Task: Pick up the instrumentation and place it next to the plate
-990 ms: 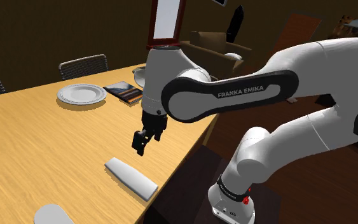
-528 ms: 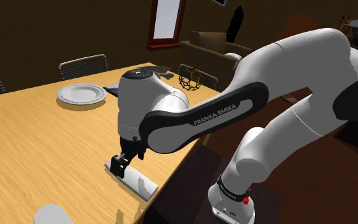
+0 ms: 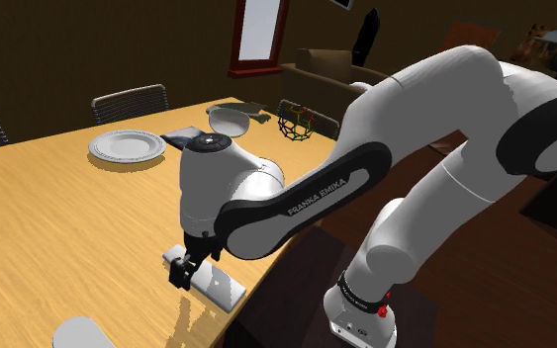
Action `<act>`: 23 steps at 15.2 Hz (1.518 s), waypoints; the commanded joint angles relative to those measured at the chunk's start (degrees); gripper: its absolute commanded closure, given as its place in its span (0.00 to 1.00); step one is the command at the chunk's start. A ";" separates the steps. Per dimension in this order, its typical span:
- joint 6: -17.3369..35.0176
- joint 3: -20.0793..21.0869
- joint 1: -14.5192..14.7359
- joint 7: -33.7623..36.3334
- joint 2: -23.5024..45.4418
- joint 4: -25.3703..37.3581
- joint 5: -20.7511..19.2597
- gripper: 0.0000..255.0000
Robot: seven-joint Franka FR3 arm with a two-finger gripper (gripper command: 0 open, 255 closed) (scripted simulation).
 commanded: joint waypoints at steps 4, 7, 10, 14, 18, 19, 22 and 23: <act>0.66 0.20 -0.07 0.24 0.44 -0.23 -0.22 0.00; 0.65 0.19 -0.07 0.23 0.42 -0.23 -0.21 0.00; 0.65 0.19 -0.06 0.23 0.42 -0.24 -0.21 1.00; 0.65 0.19 -0.06 0.23 0.42 -0.24 -0.20 1.00; -0.29 -0.06 0.11 -0.10 -0.30 0.07 0.20 1.00; -1.23 -0.33 0.27 -0.41 -1.01 0.38 0.58 1.00; -4.03 -1.13 0.72 -1.21 -2.99 1.39 1.49 1.00; -4.96 -1.40 0.85 -1.44 -3.61 1.75 1.74 1.00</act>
